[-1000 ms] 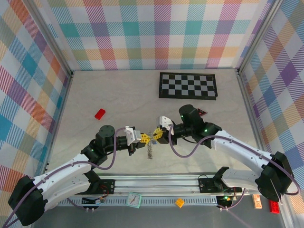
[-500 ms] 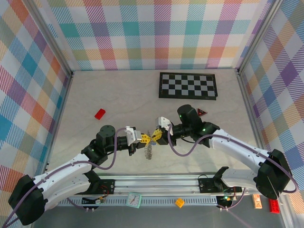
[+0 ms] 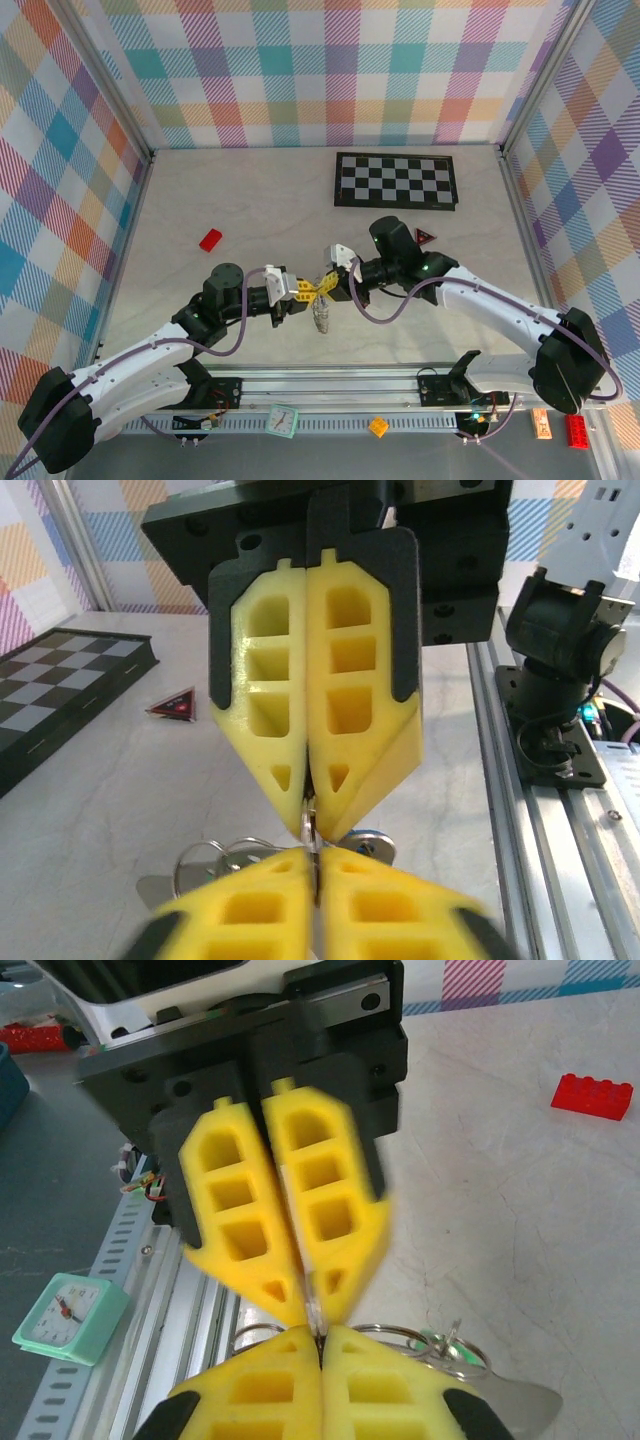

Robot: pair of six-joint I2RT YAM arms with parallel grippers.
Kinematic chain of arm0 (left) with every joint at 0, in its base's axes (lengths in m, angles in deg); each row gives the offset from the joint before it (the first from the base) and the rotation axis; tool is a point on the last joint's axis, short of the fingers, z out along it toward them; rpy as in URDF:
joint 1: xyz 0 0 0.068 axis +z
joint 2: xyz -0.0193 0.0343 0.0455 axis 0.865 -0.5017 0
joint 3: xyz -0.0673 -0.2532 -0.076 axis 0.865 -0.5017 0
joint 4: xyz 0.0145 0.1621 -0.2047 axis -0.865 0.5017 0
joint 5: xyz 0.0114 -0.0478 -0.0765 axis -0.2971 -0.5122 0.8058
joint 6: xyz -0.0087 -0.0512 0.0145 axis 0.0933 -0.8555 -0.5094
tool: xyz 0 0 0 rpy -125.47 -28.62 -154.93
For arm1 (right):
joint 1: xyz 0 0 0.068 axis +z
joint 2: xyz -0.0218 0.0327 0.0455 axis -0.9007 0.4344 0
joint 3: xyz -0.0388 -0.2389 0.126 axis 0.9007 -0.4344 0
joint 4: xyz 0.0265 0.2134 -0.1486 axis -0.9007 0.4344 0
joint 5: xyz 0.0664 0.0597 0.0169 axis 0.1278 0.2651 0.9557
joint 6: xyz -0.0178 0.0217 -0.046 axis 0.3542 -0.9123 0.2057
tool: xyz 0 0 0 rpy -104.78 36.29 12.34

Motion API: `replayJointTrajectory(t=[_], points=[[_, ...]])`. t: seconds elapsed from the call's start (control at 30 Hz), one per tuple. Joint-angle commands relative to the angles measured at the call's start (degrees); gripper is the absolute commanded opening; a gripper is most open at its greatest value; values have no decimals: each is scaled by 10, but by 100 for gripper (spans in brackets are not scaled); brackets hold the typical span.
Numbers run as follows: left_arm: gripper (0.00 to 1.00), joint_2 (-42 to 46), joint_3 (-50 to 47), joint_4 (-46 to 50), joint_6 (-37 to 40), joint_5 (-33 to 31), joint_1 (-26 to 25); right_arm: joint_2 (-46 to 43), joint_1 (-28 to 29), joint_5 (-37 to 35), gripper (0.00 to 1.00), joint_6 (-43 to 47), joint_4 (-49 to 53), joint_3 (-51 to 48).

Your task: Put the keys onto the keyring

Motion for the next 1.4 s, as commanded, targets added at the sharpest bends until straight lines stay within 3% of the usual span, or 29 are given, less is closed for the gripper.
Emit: replayJointTrajectory(t=[0.0, 0.23, 0.5, 0.63, 0.77, 0.83, 0.87, 0.97, 1.03, 1.37], points=[[23, 13, 18, 10, 0, -19, -6, 0, 3, 4, 0, 46, 43, 39], [25, 18, 64, 146, 37, -46, -7, 20, 14, -56, 0, 135, 183, 106], [22, -4, 91, 159, 40, -28, -7, 58, 44, -110, 0, 181, 248, 166], [15, -17, 98, 163, 42, -21, -7, 62, 53, -106, 0, 184, 247, 177], [0, -23, 104, 175, 49, -14, -7, 56, 55, -93, 0, 170, 232, 170], [0, -21, 103, 177, 51, -13, -7, 49, 53, -93, 0, 158, 218, 160], [0, -19, 101, 177, 52, -15, -7, 43, 52, -93, 3, 148, 206, 149], [0, -6, 89, 158, 49, -16, -7, 20, 39, -96, 27, 108, 163, 108], [0, 4, 74, 128, 37, -21, -6, 7, 30, -95, 33, 76, 143, 85], [0, 12, 41, 72, 6, -37, -8, -15, 28, -98, 37, -23, 68, 16]])
